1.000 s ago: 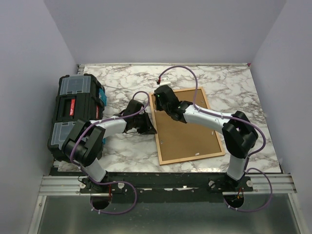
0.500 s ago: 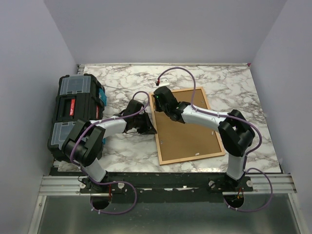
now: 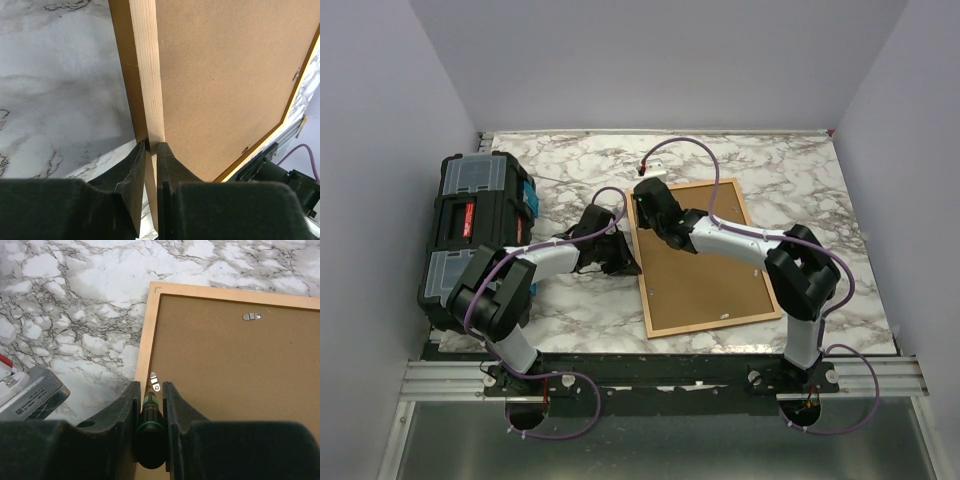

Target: Take the photo out of the frame

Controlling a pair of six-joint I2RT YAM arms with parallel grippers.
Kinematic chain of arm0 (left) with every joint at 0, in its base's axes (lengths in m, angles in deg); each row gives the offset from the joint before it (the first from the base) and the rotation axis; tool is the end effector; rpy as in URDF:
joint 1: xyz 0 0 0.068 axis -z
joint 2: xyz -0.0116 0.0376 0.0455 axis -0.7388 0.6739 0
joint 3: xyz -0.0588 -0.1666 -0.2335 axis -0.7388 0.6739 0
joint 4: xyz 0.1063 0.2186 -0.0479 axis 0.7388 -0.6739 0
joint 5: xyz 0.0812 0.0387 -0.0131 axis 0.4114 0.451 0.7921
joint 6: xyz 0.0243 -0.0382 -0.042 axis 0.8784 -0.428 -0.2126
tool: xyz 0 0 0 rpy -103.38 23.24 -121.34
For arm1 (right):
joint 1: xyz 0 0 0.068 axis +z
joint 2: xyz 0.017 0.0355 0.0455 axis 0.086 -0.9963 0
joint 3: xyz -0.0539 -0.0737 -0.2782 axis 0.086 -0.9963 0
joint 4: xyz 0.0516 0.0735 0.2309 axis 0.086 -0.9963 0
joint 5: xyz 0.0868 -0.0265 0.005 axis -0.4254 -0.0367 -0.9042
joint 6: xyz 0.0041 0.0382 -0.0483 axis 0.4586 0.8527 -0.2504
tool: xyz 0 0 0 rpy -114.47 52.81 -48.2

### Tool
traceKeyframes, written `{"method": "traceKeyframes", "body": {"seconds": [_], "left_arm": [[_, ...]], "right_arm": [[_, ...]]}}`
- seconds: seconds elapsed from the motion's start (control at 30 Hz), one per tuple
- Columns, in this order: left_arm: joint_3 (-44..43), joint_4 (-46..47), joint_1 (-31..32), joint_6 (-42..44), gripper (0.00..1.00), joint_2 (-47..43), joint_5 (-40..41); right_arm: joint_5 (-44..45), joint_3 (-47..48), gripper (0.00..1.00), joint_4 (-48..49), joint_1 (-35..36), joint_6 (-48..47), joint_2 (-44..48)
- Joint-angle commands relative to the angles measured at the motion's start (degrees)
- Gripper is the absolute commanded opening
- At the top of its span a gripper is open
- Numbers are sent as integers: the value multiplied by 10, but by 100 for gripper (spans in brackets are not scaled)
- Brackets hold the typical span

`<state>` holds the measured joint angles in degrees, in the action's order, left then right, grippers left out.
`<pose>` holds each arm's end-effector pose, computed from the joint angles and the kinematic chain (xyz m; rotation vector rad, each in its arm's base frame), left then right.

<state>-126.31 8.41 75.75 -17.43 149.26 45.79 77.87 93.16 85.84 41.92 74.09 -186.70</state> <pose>0.2628 -0.1618 0.1702 -0.2671 2.6830 -1.0142 0.3123 0.3059 0.2474 -0.2794 2.0829 0.2428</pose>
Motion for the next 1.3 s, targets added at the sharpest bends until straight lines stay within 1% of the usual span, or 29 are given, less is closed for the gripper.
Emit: {"method": "traceKeyframes", "body": {"seconds": [0.0,0.3,0.53,0.6,0.7,0.83,0.93,1.0,1.1,1.2,1.27], "left_arm": [[20,-14,-1,22,14,23,38],[25,-11,-2,22,14,23,36],[25,-10,-3,22,14,23,37],[24,-10,-3,22,14,21,35],[15,-17,-3,25,17,19,32],[-10,-33,-3,32,27,11,32],[-36,-51,-4,40,34,6,27],[-58,-65,-6,47,39,0,20],[-81,-82,-7,54,50,-30,15],[-97,-102,-10,62,59,-83,11],[-114,-126,-13,68,64,-119,9]], "right_arm": [[34,15,0,3,-3,-11,-30],[57,33,0,-8,-3,-15,-38],[51,26,0,-14,-3,-9,-18],[36,24,0,-14,-3,-3,-2],[-12,17,0,-12,-10,14,34],[-3,6,0,-36,-17,17,97],[11,-25,0,-59,-30,14,150],[19,-66,0,-71,-40,10,195],[28,-140,0,-99,-53,9,267],[20,-217,0,-129,-57,18,348],[-4,-256,0,-149,-57,35,406]]}}
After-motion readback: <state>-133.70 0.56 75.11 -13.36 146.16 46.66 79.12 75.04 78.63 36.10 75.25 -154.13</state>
